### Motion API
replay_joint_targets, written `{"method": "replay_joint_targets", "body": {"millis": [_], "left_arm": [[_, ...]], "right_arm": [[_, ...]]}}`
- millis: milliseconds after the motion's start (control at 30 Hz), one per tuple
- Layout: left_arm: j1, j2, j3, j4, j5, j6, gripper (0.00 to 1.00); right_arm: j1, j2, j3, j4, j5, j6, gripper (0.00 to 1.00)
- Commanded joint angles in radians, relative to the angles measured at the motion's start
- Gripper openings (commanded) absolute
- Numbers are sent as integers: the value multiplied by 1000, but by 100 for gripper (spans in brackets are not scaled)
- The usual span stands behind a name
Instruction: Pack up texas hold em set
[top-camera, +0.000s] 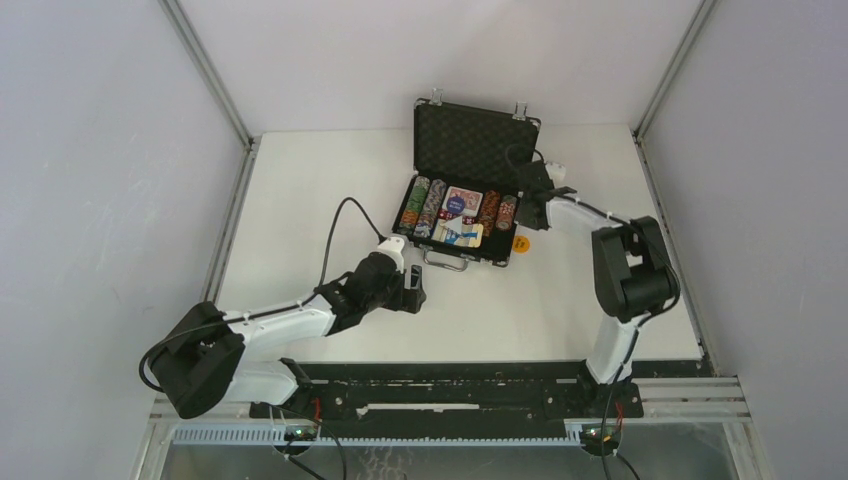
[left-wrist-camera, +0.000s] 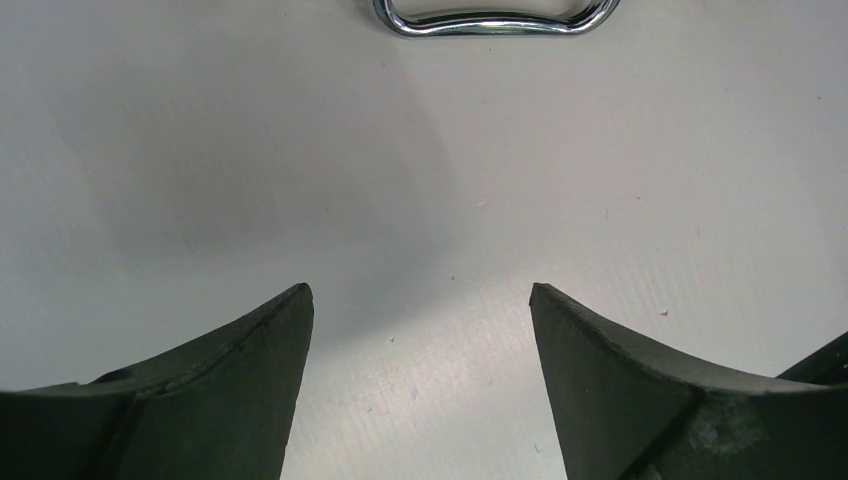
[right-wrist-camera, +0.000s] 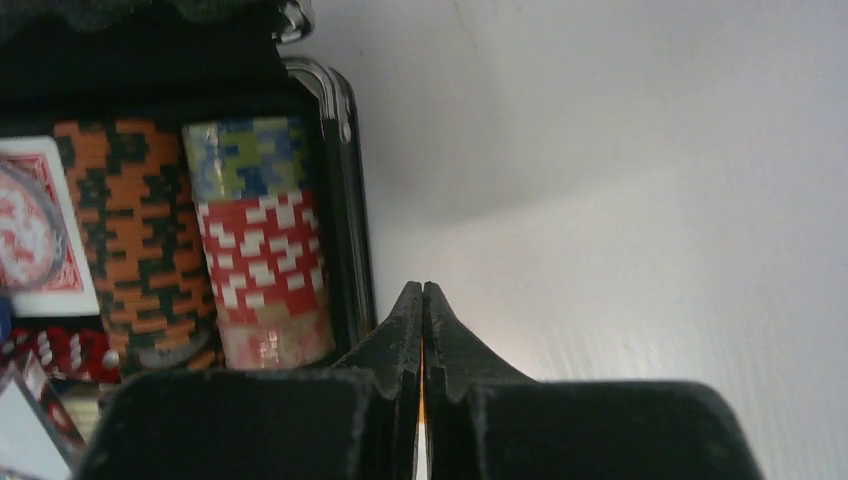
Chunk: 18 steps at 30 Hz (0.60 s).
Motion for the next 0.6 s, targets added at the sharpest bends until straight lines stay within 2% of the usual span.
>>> {"method": "replay_joint_targets", "body": {"millis": [0, 167, 400, 567], "left_arm": [[-3, -6, 53, 29, -14, -3, 84], [-3, -26, 49, 19, -36, 3, 84], [-3, -34, 49, 24, -13, -3, 84], [-3, -47, 43, 25, -12, -5, 84]], "right_arm": [[-37, 109, 98, 29, -87, -10, 2], [-37, 123, 72, 22, -150, 22, 1], [7, -19, -155, 85, -147, 73, 0], [65, -109, -257, 93, -128, 108, 0]]}}
